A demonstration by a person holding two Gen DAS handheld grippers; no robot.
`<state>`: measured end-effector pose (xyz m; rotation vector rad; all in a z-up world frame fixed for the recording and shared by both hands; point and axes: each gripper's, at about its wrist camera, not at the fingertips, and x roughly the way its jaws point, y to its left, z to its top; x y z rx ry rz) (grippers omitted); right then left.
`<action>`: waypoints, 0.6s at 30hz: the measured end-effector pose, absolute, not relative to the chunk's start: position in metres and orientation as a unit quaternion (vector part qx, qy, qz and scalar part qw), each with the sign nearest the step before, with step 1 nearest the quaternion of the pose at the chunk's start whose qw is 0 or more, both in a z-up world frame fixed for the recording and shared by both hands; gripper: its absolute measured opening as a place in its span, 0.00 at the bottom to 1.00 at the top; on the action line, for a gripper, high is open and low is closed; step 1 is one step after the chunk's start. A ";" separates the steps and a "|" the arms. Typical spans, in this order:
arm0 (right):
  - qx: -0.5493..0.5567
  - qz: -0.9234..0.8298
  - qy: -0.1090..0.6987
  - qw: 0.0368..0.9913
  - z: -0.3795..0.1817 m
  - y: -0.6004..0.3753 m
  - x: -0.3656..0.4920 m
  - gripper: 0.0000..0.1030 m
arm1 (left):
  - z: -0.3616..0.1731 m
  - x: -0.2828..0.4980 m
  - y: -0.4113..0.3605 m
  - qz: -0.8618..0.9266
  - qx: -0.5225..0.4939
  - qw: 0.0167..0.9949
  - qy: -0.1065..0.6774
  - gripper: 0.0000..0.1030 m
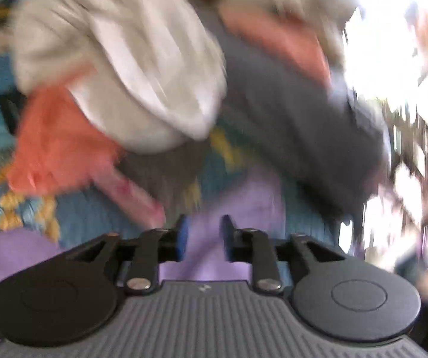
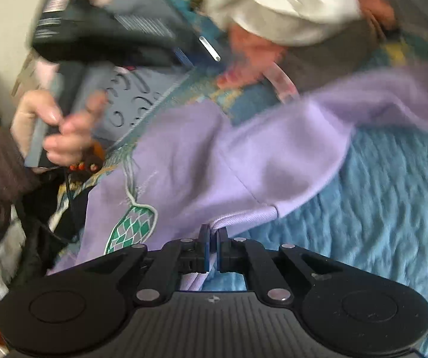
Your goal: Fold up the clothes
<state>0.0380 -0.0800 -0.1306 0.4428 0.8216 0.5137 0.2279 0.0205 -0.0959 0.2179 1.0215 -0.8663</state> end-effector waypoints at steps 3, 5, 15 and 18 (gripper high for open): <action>0.170 0.257 0.375 0.874 -0.121 -0.074 0.029 0.04 | -0.119 0.194 -0.011 -0.439 0.216 0.711 0.504 0.87; 0.151 0.253 0.372 0.880 -0.119 -0.069 0.027 0.04 | -0.131 0.174 -0.028 -0.461 0.250 0.676 0.517 0.89; 0.133 0.244 0.371 0.886 -0.120 -0.065 0.022 0.04 | -0.152 0.163 -0.080 -0.361 0.338 0.695 0.522 0.77; 0.130 0.242 0.367 0.888 -0.119 -0.066 0.022 0.04 | -0.168 0.176 -0.083 -0.319 0.312 0.706 0.550 0.30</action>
